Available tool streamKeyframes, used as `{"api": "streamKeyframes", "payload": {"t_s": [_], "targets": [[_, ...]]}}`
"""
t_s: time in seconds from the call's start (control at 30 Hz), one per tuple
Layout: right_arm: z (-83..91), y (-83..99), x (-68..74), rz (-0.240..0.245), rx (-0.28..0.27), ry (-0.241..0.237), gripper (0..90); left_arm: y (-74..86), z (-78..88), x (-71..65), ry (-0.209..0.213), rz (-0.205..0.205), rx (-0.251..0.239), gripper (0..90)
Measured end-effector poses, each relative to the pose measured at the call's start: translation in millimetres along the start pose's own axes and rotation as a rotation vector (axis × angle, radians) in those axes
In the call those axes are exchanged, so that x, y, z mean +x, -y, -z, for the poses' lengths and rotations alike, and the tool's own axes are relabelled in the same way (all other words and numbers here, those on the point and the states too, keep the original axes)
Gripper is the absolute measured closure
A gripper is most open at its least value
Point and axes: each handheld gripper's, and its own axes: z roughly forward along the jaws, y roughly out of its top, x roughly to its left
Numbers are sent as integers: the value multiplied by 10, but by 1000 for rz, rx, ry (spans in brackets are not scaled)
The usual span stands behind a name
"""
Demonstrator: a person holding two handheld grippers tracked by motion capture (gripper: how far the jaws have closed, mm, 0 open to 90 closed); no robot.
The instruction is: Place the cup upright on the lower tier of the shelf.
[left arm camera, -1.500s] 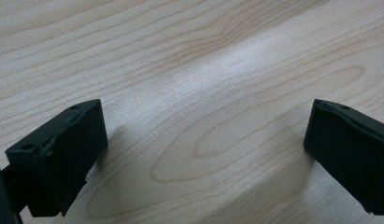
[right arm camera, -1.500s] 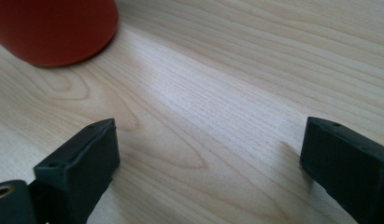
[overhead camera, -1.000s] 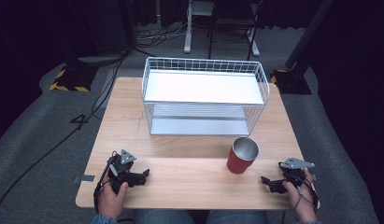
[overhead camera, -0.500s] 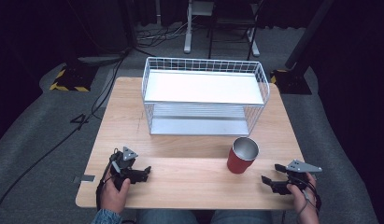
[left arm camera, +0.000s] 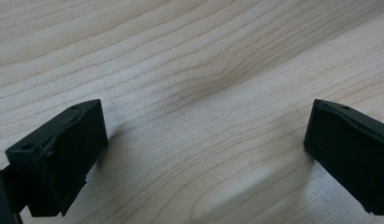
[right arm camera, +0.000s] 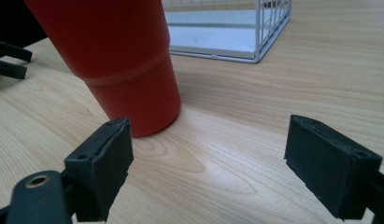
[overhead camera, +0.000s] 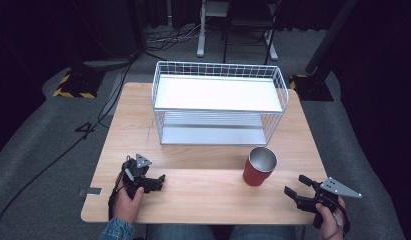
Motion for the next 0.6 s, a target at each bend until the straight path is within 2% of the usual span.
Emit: {"api": "streamKeyframes", "payload": {"t_s": [0.07, 0.13, 0.17, 0.2, 0.27, 0.3, 0.37, 0.43, 0.47, 0.5, 0.6], "targets": [[13, -1, 42, -9, -15, 7, 159, -8, -7, -3, -1, 2, 0, 0], [17, -1, 96, -45, -31, 22, 159, -16, -13, -4, -4, 3, 0, 0], [7, -1, 141, -75, -35, 49, 159, -19, -17, -8, -7, 8, -1, 0], [7, -1, 141, -75, -35, 49, 159, -24, -21, -10, -12, 7, -1, 0], [-14, -10, 205, -91, -42, 80, 159, -32, -29, -18, -13, 14, -1, 0], [-41, -27, 264, -87, -42, 87, 159, -35, -34, -21, -13, 17, -3, 0], [-52, -34, 286, -78, -42, 86, 159, -39, -36, -21, -14, 16, -1, 0], [-106, -60, 376, -33, -33, 68, 159, -43, -38, -24, -16, 17, 0, 0], [-106, -60, 376, -33, -33, 68, 159, -43, -38, -24, -16, 17, 0, 0], [-150, -78, 433, -2, -27, 47, 159, -46, -41, -26, -18, 17, -1, 0], [-186, -93, 467, 16, -28, 32, 159, -48, -42, -26, -17, 15, 1, 0]]}}
